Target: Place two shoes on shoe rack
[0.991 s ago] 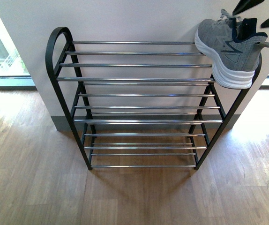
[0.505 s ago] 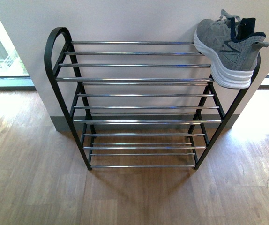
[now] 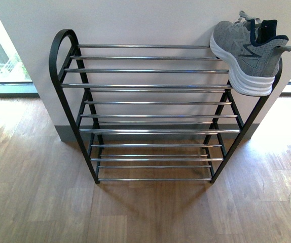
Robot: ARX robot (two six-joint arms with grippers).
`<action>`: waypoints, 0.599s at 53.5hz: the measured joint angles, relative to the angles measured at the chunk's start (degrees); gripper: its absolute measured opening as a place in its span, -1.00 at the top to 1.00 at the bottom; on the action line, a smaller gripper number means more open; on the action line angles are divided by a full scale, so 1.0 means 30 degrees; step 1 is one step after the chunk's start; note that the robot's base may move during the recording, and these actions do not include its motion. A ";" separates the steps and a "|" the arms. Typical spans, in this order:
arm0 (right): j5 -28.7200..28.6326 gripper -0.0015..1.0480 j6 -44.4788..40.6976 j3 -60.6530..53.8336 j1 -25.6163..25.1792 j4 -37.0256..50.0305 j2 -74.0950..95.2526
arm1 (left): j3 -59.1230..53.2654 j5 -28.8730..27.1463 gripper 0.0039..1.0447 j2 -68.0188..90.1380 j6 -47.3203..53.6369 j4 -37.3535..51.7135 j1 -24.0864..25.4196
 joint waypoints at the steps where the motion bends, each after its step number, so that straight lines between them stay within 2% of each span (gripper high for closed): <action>1: 0.0102 0.97 0.0000 -0.0415 0.0109 0.0117 -0.0240 | 0.0000 0.0000 0.98 0.0000 0.0000 0.0000 0.0000; 26: 0.1668 0.97 0.0051 -0.6521 0.1872 0.0568 -0.5865 | 0.0000 -0.0007 0.98 0.0000 0.0000 0.0000 0.0000; 29: 0.2820 0.97 0.0073 -0.7060 0.2623 0.0226 -0.6710 | 0.0000 0.0000 0.98 0.0000 -0.0007 0.0000 0.0000; 32: 0.2943 0.97 0.0073 -0.7548 0.3118 -0.0131 -0.7526 | 0.0000 0.0000 0.98 0.0000 -0.0007 0.0000 0.0000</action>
